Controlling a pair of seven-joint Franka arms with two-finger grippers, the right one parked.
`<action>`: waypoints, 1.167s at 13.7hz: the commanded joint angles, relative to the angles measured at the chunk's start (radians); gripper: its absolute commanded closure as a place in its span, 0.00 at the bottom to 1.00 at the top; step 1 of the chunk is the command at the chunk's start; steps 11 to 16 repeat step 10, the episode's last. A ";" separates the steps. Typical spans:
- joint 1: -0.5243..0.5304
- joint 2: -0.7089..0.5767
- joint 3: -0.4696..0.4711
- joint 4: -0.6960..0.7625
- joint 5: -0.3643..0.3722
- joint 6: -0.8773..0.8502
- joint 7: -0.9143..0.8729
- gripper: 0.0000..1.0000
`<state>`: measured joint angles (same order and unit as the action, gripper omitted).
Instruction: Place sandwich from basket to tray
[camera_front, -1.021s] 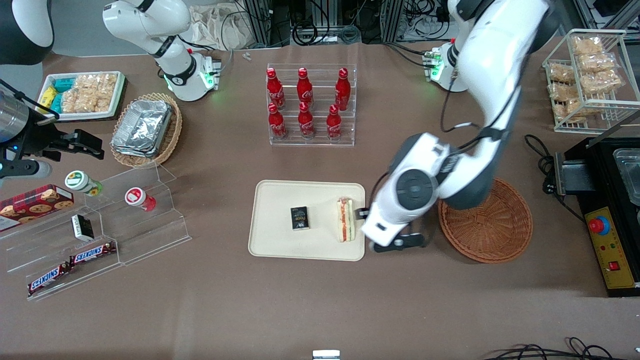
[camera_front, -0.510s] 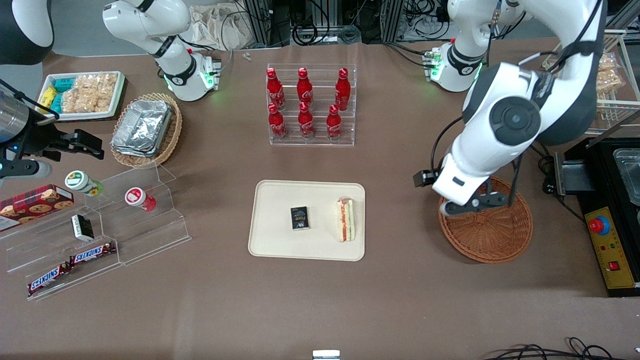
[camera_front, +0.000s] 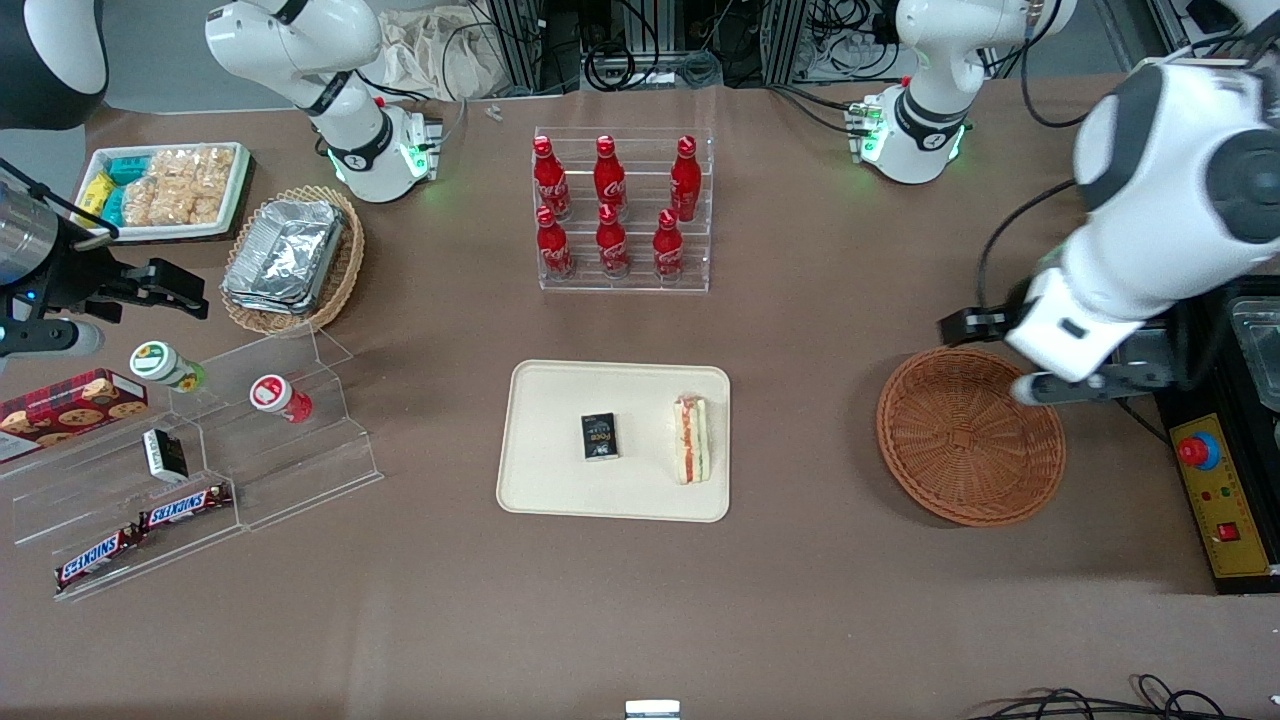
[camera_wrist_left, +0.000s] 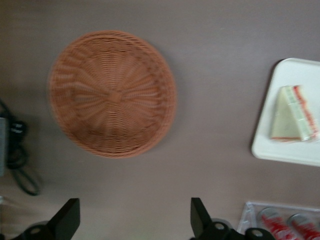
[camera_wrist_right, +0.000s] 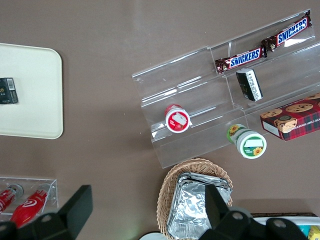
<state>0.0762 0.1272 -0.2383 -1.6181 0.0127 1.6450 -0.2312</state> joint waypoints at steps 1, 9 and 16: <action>-0.030 -0.073 0.144 -0.075 -0.049 -0.010 0.198 0.01; -0.041 0.038 0.085 0.075 0.076 -0.028 0.263 0.00; -0.042 0.040 0.080 0.076 0.075 -0.049 0.257 0.00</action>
